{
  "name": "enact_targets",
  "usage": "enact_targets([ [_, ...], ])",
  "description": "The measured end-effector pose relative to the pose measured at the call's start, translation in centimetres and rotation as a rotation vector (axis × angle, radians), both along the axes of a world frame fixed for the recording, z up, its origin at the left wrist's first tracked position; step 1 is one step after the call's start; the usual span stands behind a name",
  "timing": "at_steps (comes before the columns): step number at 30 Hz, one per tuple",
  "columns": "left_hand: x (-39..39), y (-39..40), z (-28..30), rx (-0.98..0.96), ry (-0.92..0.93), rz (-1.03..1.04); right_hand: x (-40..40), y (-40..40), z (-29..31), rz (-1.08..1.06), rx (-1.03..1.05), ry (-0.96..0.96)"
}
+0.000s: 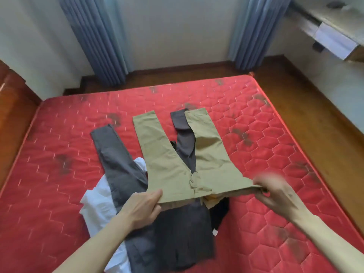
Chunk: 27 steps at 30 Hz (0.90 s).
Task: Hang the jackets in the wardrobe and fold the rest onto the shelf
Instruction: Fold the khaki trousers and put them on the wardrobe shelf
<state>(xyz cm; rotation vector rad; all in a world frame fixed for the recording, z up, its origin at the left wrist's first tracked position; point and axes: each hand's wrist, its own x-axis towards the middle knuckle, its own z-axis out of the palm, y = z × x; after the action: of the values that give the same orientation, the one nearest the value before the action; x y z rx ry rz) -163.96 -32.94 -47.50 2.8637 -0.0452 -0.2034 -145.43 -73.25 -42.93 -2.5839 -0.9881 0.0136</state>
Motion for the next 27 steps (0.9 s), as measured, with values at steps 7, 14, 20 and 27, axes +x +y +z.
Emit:
enact_targets([
  [7, 1.2, 1.7, 15.2, -0.215, -0.133, 0.043, -0.5, -1.0, 13.6, -0.079, 0.17, -0.04],
  [14, 2.1, 4.0, 24.9, -0.726, -0.309, 0.357, 1.8, -1.5, 23.6, -0.181, 0.497, 0.06],
  [20, 3.8, 1.7, 33.1, -1.138, -0.534, 0.466, 4.6, -1.3, 33.3, -0.149, 0.682, -0.077],
  [27, 9.0, -2.2, 44.0, -1.149, -0.624, 0.419, 11.1, -2.6, 44.1, -0.171, 0.678, -0.469],
])
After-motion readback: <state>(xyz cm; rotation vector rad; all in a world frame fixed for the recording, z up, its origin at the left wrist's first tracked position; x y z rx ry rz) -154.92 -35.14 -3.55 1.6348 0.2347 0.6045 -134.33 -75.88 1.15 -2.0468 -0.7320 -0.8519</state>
